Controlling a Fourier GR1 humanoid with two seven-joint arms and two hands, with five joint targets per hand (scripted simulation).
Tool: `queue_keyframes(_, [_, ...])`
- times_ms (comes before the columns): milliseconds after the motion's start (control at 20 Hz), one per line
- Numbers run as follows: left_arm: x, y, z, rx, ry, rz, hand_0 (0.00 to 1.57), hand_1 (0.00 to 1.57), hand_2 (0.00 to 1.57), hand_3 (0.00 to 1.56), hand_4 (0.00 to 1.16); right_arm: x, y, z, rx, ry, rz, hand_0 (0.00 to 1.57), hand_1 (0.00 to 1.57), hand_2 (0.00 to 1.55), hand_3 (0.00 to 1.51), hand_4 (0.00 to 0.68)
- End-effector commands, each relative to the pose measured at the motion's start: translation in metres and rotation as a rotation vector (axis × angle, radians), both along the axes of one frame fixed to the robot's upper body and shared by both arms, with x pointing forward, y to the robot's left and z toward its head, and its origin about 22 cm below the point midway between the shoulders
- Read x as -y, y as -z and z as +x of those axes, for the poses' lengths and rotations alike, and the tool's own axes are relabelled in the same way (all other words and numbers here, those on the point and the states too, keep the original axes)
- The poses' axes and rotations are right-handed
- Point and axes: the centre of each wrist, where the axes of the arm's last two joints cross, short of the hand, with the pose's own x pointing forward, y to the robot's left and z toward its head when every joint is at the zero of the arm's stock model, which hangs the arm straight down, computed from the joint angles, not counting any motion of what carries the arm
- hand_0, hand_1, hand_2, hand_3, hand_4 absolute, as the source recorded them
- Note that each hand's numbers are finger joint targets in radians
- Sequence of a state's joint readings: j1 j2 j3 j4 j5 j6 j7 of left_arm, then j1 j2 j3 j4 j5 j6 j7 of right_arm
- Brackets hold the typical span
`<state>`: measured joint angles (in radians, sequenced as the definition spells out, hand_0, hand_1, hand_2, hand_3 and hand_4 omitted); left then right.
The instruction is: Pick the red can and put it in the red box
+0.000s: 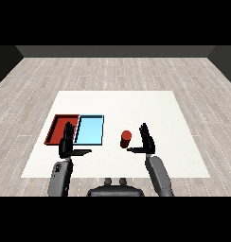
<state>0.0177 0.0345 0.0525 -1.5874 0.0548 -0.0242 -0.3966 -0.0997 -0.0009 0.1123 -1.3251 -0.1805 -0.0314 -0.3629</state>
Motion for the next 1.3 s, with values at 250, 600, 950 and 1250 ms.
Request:
queue_keyframes(250, [-0.007,-0.013,-0.011,0.007,0.0,0.003,0.0,0.0,0.0,0.0,0.0,-0.019,0.011,0.015,-0.028,-0.019,0.04,0.0,0.0,0.0,0.0,0.0])
queue_keyframes(600, [-0.012,0.001,-0.011,0.007,-0.003,-0.006,0.0,0.0,0.0,0.0,0.0,-0.037,0.026,0.013,-0.017,-0.007,0.053,0.0,0.0,0.0,0.0,0.0])
queue_keyframes(950, [-0.003,0.013,0.006,-0.005,0.007,-0.018,0.0,0.0,0.0,0.0,0.0,-0.056,0.034,0.011,-0.071,-0.021,0.067,0.0,0.0,0.0,0.0,0.0])
queue_keyframes(1250, [-0.016,-0.013,0.0,0.009,-0.017,-0.005,0.0,0.0,0.0,0.0,0.0,-0.033,0.033,0.029,-0.06,-0.028,0.08,0.0,0.0,0.0,0.0,0.0])
